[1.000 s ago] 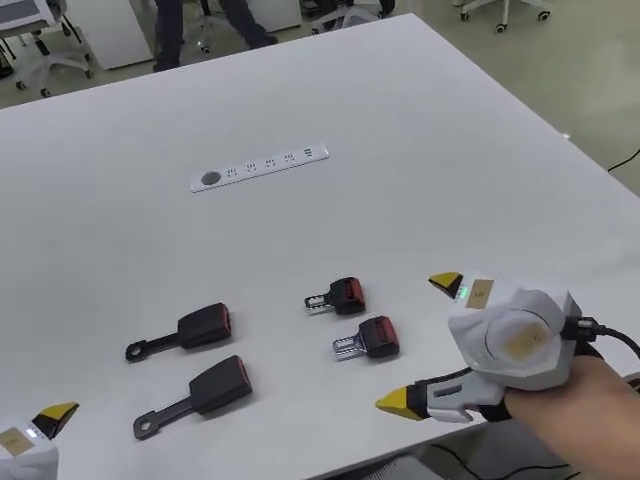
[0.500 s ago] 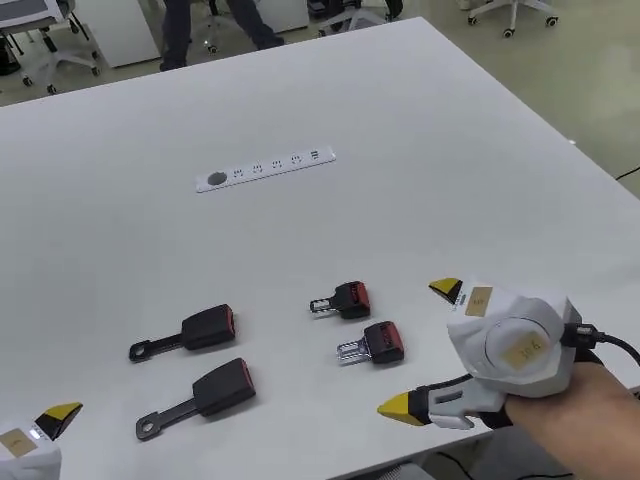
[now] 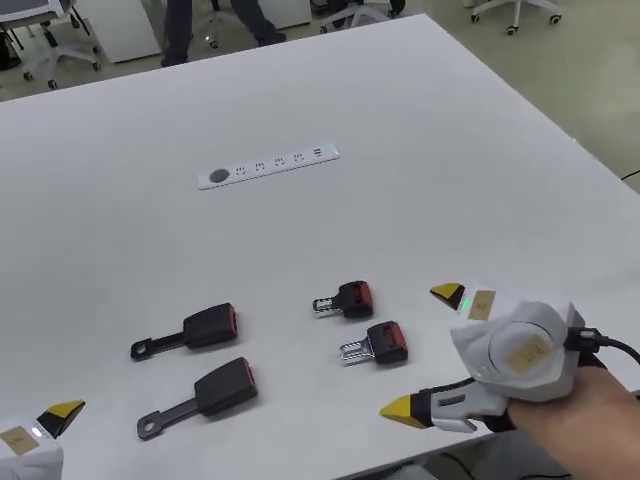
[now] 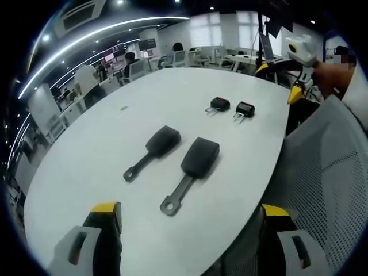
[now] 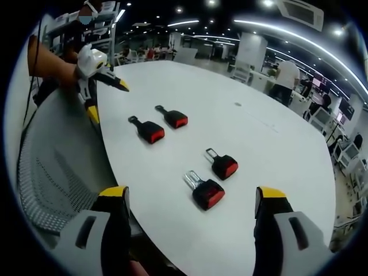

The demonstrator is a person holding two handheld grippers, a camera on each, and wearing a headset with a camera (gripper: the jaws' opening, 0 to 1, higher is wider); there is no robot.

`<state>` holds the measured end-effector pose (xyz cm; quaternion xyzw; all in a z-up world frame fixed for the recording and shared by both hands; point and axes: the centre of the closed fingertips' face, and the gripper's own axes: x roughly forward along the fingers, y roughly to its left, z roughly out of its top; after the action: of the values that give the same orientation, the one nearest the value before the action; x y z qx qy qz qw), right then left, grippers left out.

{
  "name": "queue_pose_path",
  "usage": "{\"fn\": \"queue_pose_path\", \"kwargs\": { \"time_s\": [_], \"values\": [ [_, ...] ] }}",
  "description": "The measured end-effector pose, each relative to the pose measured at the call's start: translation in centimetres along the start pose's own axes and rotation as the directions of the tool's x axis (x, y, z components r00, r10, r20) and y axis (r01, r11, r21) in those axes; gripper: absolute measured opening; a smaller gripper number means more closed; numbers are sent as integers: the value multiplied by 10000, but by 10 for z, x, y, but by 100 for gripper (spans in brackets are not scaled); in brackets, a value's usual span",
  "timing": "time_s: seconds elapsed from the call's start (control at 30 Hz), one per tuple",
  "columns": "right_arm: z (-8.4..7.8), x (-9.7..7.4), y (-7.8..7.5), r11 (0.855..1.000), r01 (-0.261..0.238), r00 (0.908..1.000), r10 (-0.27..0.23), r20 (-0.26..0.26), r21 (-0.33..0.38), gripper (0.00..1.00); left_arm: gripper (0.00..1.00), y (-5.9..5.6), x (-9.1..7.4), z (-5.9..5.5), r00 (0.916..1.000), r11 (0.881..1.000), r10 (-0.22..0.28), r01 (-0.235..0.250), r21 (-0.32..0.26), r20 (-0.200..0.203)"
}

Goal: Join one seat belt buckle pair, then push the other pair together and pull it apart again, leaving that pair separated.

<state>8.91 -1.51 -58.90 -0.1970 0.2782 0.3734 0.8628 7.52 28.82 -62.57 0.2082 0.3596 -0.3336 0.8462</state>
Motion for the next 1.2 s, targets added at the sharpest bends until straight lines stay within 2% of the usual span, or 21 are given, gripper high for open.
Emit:
{"fn": "queue_pose_path", "kwargs": {
  "time_s": [0.13,0.23,0.43,0.63,0.7,0.83,0.93,1.0,1.1,1.17,1.2],
  "values": [
    [1,3,3,10000,-88,10000,88,-25,-24,91,100,0,0,1,10000,10000,-3,3,-44,26],
    [2,8,6,9993,-206,9998,203,-91,-309,90,100,-2,2,2,9999,9998,-123,123,-126,25],
    [7,14,10,9954,-379,9991,396,178,-878,87,100,-3,5,5,9994,9989,-336,334,335,42],
    [6,20,11,9941,-590,9979,613,230,-909,84,99,-6,14,10,9981,9952,-617,610,767,69],
    [5,24,11,9940,-663,9975,681,174,-872,83,97,-8,18,16,9973,9913,-720,699,1114,148],
    [4,30,14,9914,-888,9960,897,46,-961,79,96,-12,26,28,9940,9849,-1034,972,1434,365],
    [3,37,11,9899,-958,9954,954,-87,-1047,78,91,-18,35,32,9900,9765,-1397,1341,1684,217],
    [0,41,9,9875,-1093,9939,1068,-276,-1132,77,88,-22,42,39,9862,9734,-1656,1622,1618,82],
    [-5,47,5,9856,-1327,9904,1276,-534,-1050,71,86,-23,50,51,9831,9718,-1807,1740,1591,288],
    [-6,49,2,9853,-1359,9896,1300,-623,-1034,70,85,-29,55,57,9766,9610,-2145,2077,1827,181],
    [-7,50,0,9849,-1377,9893,1316,-627,-1048,70,83,-33,60,56,9725,9538,-2329,2283,1956,8]
  ]
}}
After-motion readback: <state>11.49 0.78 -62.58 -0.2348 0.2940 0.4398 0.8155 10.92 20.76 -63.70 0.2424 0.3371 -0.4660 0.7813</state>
